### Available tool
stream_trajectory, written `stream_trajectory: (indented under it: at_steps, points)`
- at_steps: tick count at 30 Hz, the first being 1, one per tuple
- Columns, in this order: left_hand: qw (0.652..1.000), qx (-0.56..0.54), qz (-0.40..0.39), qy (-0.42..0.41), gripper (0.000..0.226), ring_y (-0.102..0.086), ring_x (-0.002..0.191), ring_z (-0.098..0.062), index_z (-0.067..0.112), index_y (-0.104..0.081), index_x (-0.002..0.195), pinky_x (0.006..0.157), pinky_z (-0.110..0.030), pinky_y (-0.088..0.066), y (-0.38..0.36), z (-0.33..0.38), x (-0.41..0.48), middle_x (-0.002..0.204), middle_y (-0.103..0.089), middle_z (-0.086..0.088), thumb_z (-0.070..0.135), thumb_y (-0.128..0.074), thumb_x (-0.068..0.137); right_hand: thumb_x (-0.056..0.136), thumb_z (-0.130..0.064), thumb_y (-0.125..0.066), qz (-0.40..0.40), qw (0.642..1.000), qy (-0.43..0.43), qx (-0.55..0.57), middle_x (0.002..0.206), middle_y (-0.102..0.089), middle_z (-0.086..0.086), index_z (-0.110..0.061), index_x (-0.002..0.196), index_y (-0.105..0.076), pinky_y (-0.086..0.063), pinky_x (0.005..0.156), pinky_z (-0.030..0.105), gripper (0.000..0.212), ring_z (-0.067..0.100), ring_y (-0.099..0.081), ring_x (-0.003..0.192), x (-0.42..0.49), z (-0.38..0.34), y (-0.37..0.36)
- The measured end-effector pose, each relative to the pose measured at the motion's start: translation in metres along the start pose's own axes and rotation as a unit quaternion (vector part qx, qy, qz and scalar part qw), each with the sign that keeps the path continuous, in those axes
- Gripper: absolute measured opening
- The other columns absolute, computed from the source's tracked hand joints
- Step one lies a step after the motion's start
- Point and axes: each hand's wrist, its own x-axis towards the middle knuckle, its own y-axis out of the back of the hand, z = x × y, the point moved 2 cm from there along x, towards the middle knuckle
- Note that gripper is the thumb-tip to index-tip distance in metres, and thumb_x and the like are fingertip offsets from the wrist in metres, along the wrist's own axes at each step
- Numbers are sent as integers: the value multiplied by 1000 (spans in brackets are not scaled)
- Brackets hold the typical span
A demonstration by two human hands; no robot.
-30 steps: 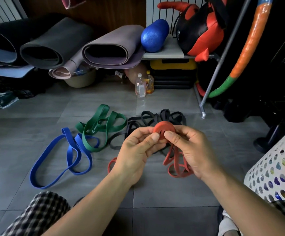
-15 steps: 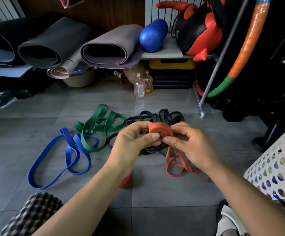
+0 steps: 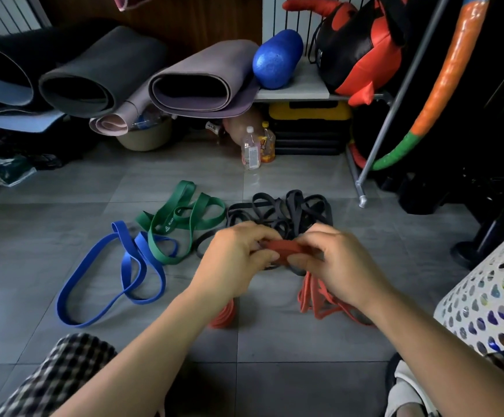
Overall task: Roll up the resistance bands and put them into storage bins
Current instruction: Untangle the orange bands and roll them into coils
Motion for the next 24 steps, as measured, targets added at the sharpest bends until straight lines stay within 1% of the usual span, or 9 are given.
stream_trajectory:
  at_steps: [3,7,11,13,15,16,18,20,24]
  points:
    - [971,-218,30,94,24,-65,60,-15,14,-67,92,64,-23,-56,6,0,1,74,-68,-8,-5,-66,77,72,-24,-71,25,982,-53,180,82,-59,-4,-13,86,-69,-45,74,18,18,8,-58,79,5,-2,6]
    - [890,-435,44,132,19,-66,58,-14,10,-65,90,59,-20,-55,-3,5,-4,72,-70,-4,-3,-62,76,66,-30,-67,46,942,-91,318,83,-62,-3,-18,82,-70,-48,81,29,20,10,-61,81,2,-3,3]
    - [812,-556,47,168,16,-67,60,-13,6,-63,91,57,-18,-53,-15,6,-11,75,-70,-6,0,-58,77,66,-23,-68,60,888,-133,437,79,-70,-6,-23,81,-71,-53,76,21,15,6,-65,79,-1,-11,-11]
    - [856,-486,30,174,19,-67,63,-15,7,-62,95,60,-19,-54,-14,2,-10,84,-69,-10,-4,-59,80,73,-18,-70,49,936,-115,328,76,-68,-9,-19,86,-70,-52,73,19,14,2,-63,76,0,-7,-7]
    - [960,-248,13,129,24,-65,64,-10,13,-62,100,59,-12,-50,-8,-4,-6,93,-67,-8,-2,-63,82,76,-15,-71,26,980,-76,182,75,-61,-10,-13,92,-71,-52,72,27,16,5,-60,73,2,-4,-2]
    - [990,-115,10,86,28,-63,65,-6,19,-63,103,60,-9,-47,-5,-5,-3,96,-65,-3,2,-66,81,76,-16,-72,11,990,-58,130,74,-59,-10,-11,92,-72,-52,72,34,17,8,-59,72,2,-3,0]
    - [1000,24,-3,1,32,-63,73,-9,22,-67,107,67,-15,-48,-3,-5,0,96,-63,6,9,-70,78,76,-18,-73,-14,998,-29,51,74,-57,-6,-11,91,-72,-49,71,40,17,14,-58,72,1,-5,-1]
    - [1000,8,-1,-19,25,-65,75,-15,20,-70,99,73,-26,-52,-3,-4,0,83,-66,7,7,-71,77,75,-18,-73,-23,999,-23,43,76,-58,-2,-12,89,-71,-49,70,39,15,15,-58,72,1,-7,-1]
    - [960,-264,15,92,29,-66,65,-17,22,-67,83,70,-28,-57,-3,1,-1,74,-70,-1,-5,-66,77,69,-22,-72,9,968,-75,239,78,-60,-5,-23,84,-69,-48,71,18,15,3,-58,74,4,-8,8]
